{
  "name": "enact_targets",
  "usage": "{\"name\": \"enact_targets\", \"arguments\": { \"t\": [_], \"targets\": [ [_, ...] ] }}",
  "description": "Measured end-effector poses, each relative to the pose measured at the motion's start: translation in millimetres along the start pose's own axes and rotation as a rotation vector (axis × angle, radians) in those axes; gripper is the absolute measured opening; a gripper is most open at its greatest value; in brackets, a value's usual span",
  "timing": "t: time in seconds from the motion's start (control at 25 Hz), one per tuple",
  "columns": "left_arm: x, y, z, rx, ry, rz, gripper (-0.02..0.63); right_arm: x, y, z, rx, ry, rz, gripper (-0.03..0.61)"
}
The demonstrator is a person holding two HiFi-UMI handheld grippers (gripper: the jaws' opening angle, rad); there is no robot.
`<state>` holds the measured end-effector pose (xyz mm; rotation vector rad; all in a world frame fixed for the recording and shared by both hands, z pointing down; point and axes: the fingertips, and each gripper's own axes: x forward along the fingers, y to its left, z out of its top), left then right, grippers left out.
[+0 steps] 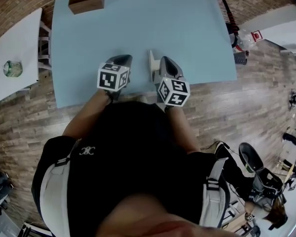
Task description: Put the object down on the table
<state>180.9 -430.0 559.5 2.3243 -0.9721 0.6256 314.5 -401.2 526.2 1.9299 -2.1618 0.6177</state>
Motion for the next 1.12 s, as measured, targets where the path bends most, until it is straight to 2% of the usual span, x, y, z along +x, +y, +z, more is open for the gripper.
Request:
{"name": "enact_targets", "arguments": {
  "t": [0.24,1.12],
  "targets": [
    [0.8,-10.1,3.9,0.028,-0.01,-0.019,0.0,-9.3,-1.8,-1.2,-0.022,-0.011,-0.018,0.012],
    [0.9,-19.7,-8.5,0.032,0.016,-0.028,0.0,-16.7,-18.4,-16.2,0.005,0.029,-0.062,0.014]
  ]
}}
